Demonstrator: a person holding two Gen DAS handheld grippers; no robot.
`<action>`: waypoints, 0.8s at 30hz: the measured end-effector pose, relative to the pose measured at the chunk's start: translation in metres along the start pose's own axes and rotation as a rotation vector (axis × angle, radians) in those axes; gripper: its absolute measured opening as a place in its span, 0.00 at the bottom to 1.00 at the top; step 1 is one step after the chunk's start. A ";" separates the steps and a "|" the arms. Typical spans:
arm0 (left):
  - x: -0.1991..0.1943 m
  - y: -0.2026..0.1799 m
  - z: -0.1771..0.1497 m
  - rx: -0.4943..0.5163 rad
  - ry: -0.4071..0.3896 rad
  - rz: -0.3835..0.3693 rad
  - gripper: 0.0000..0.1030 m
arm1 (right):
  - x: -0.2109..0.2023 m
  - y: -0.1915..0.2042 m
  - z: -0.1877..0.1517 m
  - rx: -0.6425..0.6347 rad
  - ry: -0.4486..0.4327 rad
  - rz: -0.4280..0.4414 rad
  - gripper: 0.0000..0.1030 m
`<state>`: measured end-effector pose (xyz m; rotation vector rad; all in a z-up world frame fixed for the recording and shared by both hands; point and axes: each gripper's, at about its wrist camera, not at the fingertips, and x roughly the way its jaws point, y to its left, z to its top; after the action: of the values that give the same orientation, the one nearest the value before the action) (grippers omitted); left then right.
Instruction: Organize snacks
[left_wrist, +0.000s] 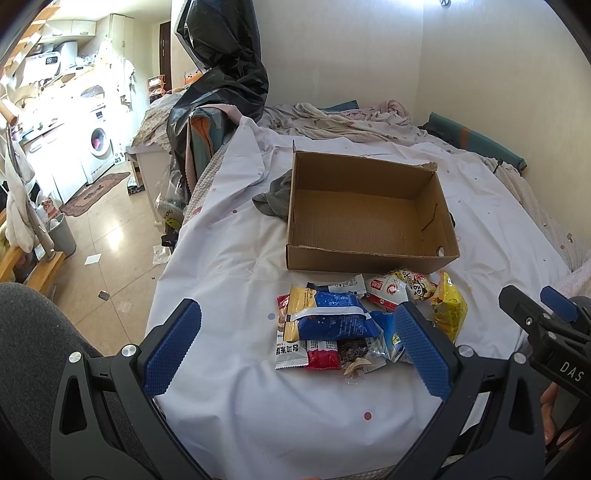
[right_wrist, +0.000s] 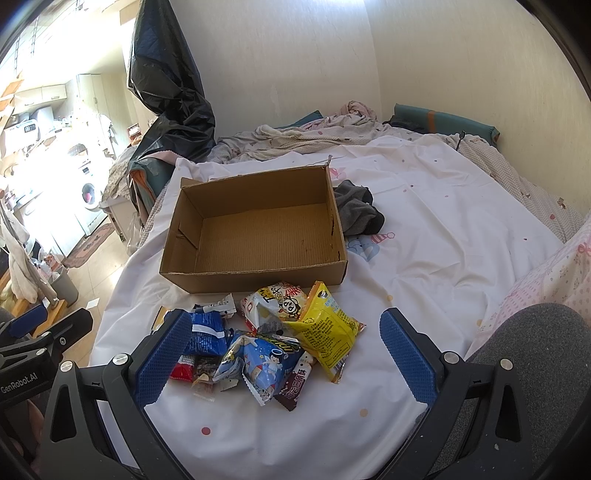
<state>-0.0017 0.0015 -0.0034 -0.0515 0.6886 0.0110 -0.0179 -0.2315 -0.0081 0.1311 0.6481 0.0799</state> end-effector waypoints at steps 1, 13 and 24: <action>0.000 0.000 0.000 0.001 -0.001 0.000 1.00 | 0.000 0.000 0.000 0.000 0.000 0.000 1.00; 0.000 0.000 0.001 0.000 0.002 0.000 1.00 | 0.000 0.000 0.000 0.001 0.001 0.001 1.00; 0.000 0.001 0.001 -0.002 0.001 0.002 1.00 | 0.000 -0.002 0.000 0.005 0.001 0.003 1.00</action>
<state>-0.0013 0.0021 -0.0030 -0.0524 0.6901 0.0132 -0.0177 -0.2337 -0.0085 0.1371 0.6488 0.0810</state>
